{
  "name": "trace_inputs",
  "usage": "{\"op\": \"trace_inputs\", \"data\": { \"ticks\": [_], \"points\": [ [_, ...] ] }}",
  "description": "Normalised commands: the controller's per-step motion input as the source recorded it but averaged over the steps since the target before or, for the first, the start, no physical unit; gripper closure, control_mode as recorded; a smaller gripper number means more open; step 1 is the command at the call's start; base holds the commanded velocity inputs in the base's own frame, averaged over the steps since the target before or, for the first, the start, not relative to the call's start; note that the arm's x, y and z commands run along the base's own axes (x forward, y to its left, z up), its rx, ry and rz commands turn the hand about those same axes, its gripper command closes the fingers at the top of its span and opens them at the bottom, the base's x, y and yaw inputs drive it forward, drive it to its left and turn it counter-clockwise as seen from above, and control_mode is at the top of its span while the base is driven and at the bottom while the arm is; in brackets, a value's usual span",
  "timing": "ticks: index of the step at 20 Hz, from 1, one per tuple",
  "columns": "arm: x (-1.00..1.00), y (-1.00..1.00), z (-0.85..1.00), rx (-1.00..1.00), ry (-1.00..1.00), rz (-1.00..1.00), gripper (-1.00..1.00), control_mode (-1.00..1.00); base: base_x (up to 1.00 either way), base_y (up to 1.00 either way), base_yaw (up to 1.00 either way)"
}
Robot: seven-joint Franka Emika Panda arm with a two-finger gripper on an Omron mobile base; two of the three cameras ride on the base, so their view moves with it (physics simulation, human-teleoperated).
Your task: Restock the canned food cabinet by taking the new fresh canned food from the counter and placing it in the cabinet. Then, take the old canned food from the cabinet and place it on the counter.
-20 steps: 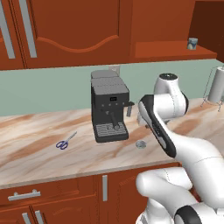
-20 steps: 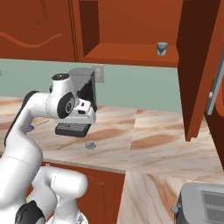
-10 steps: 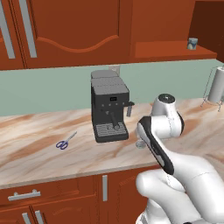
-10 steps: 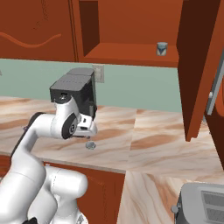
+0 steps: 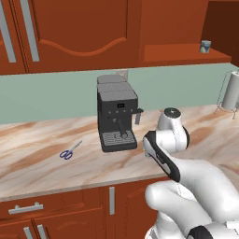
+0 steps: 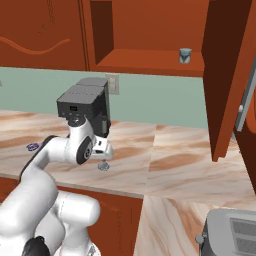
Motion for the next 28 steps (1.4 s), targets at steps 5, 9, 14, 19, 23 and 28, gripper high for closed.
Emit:
{"op": "trace_inputs", "data": {
  "ticks": [5, 9, 14, 19, 23, 28],
  "points": [
    [0.35, 0.00, -0.21, 0.00, 0.16, 0.00, -1.00, -1.00, 0.00, 0.00, 0.00],
    [0.19, 0.00, -0.22, 0.00, 0.08, 0.00, -1.00, -1.00, 0.00, 0.00, 0.00],
    [0.03, 0.00, -0.54, 0.00, 0.01, 0.00, -1.00, -1.00, 0.00, 0.00, 0.00],
    [0.02, 0.00, -0.54, 0.03, -0.01, 0.00, -1.00, -1.00, 0.00, 0.00, 0.00],
    [0.11, 0.00, -0.25, 0.02, 0.00, 0.00, -1.00, -1.00, 0.00, 0.00, 0.00],
    [0.10, 0.00, -0.15, 0.00, 0.00, 0.00, -1.00, -1.00, 0.00, 0.00, 0.00]
  ]
}}
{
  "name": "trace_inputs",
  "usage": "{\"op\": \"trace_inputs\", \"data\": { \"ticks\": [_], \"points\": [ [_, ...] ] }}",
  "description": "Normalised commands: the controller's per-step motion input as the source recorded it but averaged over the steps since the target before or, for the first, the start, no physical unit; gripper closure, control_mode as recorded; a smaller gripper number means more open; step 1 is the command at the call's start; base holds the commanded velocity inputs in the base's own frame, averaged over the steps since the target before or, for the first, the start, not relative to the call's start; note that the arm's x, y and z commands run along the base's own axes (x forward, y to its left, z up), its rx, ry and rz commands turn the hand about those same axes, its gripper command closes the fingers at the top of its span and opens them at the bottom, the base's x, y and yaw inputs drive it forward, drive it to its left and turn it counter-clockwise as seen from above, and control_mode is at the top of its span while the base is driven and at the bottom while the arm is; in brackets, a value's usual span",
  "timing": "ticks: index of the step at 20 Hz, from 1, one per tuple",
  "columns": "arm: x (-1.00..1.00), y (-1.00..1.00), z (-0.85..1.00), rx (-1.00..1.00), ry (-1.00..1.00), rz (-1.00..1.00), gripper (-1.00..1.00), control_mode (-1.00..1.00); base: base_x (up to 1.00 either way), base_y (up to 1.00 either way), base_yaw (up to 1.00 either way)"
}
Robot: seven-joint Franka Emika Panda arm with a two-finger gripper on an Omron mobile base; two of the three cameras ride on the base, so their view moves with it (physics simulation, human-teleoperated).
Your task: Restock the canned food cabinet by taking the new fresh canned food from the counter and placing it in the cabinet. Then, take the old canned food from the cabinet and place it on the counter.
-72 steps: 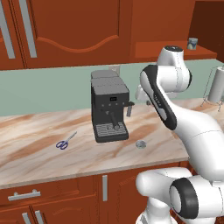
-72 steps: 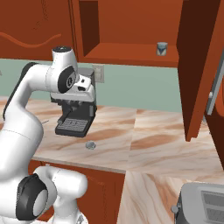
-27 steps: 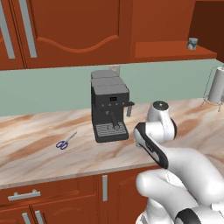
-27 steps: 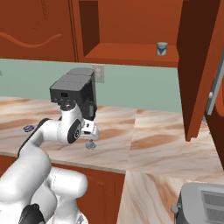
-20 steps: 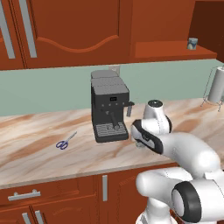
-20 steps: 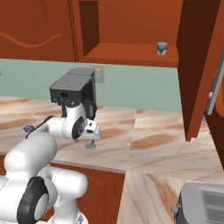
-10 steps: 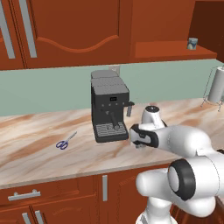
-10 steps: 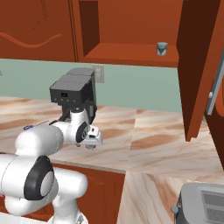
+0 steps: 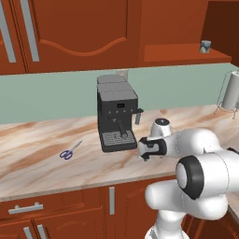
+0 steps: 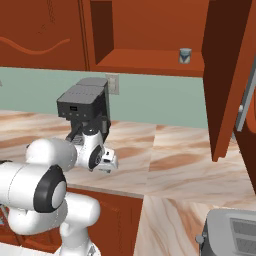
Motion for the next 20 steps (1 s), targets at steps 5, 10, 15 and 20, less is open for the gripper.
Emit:
{"op": "trace_inputs", "data": {
  "ticks": [5, 10, 15, 20],
  "points": [
    [0.20, 0.00, -0.14, 0.00, 0.00, 0.00, -1.00, -1.00, 0.00, 0.00, 0.00],
    [0.28, 0.00, -0.19, 0.00, 0.00, 0.00, -1.00, -1.00, 0.00, 0.00, 0.00],
    [0.26, 0.00, -0.23, 0.00, 0.00, 0.00, -1.00, -1.00, 0.00, 0.00, 0.00],
    [0.05, 0.00, -0.30, 0.00, 0.00, 0.00, 1.00, -1.00, 0.00, 0.00, 0.00]
  ]
}}
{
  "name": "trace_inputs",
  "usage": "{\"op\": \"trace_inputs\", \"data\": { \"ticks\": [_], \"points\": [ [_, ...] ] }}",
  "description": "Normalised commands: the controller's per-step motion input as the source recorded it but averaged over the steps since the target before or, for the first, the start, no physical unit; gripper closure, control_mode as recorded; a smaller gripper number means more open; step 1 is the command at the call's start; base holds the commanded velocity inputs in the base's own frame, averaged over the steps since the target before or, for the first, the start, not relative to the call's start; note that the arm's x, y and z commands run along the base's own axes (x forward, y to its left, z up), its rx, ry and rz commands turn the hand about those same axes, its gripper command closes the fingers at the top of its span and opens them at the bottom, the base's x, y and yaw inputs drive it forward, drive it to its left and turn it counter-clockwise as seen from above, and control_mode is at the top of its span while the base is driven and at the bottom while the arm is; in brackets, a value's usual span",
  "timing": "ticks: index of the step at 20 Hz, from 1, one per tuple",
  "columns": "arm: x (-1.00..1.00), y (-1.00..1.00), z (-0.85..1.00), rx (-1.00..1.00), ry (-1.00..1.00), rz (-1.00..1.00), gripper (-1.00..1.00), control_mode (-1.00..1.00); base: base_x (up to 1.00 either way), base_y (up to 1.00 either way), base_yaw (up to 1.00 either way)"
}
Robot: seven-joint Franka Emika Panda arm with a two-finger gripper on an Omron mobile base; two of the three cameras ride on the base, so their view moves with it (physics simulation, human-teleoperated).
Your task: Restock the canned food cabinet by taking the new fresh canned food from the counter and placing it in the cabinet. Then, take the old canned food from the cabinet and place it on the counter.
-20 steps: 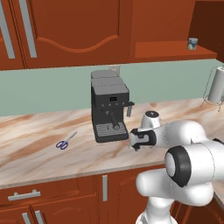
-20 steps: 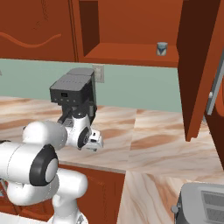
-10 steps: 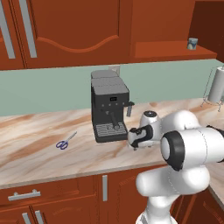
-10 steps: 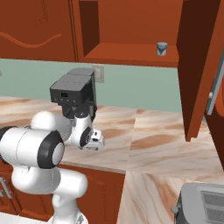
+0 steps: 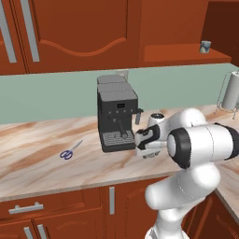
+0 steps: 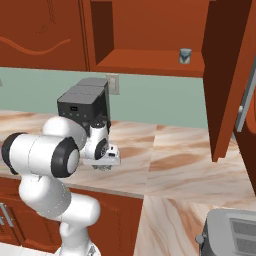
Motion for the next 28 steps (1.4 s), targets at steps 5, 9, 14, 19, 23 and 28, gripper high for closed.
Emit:
{"op": "trace_inputs", "data": {
  "ticks": [5, 9, 14, 19, 23, 28],
  "points": [
    [-0.01, 0.00, 0.00, 0.00, 0.00, 0.00, 1.00, -1.00, 0.00, 0.00, 0.00],
    [-0.28, -0.07, 0.23, 0.00, -0.10, 0.00, 1.00, -1.00, 0.00, 0.00, 0.00],
    [-0.82, -0.52, 0.86, 0.00, -0.31, 0.00, 1.00, -1.00, 0.00, 0.00, 0.00],
    [-0.98, -0.78, 1.00, 0.00, -0.37, -0.01, 1.00, -1.00, 0.00, 0.00, 0.00],
    [-0.80, -0.63, 1.00, 0.00, -0.45, -0.01, 1.00, -1.00, 0.00, 0.00, 0.00],
    [-0.51, -0.49, 1.00, 0.00, -0.50, -0.02, 1.00, -1.00, 0.00, 0.00, 0.00]
  ]
}}
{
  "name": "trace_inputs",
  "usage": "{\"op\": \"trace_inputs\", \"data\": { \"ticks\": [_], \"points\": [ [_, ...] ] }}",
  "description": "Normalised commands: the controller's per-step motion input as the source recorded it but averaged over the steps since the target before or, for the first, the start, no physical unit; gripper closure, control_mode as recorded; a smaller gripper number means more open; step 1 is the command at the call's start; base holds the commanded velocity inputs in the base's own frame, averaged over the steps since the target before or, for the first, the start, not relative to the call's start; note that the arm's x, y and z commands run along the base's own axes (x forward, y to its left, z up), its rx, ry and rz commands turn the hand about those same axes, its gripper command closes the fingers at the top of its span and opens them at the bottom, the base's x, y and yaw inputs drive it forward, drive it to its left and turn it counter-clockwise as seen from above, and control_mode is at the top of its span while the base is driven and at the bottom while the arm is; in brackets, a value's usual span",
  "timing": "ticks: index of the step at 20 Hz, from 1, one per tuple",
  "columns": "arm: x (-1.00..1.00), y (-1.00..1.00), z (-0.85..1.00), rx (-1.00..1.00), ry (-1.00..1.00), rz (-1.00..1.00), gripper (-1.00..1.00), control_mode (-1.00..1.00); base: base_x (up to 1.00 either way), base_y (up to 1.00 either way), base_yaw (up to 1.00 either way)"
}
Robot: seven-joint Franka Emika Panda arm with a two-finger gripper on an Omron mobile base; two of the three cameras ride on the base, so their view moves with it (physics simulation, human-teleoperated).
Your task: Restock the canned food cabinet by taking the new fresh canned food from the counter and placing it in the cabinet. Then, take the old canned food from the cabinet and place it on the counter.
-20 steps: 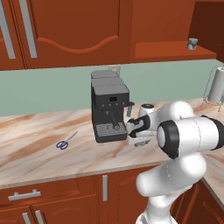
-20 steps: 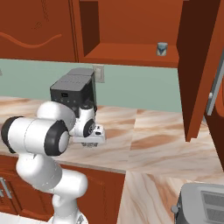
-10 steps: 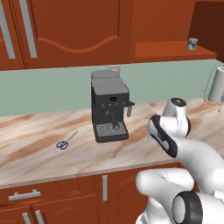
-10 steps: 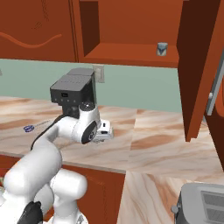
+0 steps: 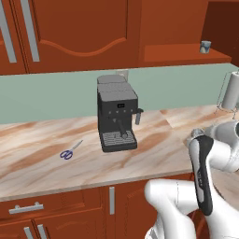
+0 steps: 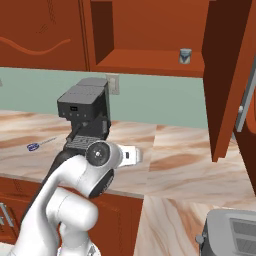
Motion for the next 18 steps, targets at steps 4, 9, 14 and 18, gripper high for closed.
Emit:
{"op": "trace_inputs", "data": {
  "ticks": [4, 9, 14, 18],
  "points": [
    [-0.11, -0.25, 1.00, 0.00, -0.45, -0.03, 1.00, -1.00, 0.00, 0.00, 0.00],
    [0.00, -0.02, 1.00, 0.00, -0.32, -0.04, 1.00, -1.00, 0.00, 0.00, 0.00],
    [0.18, 0.00, 1.00, -0.01, -0.06, -0.02, 1.00, -1.00, 0.00, 0.00, 0.00],
    [0.27, 0.00, 1.00, 0.00, 0.17, -0.03, 1.00, -1.00, 0.00, 0.00, 0.00]
  ]
}}
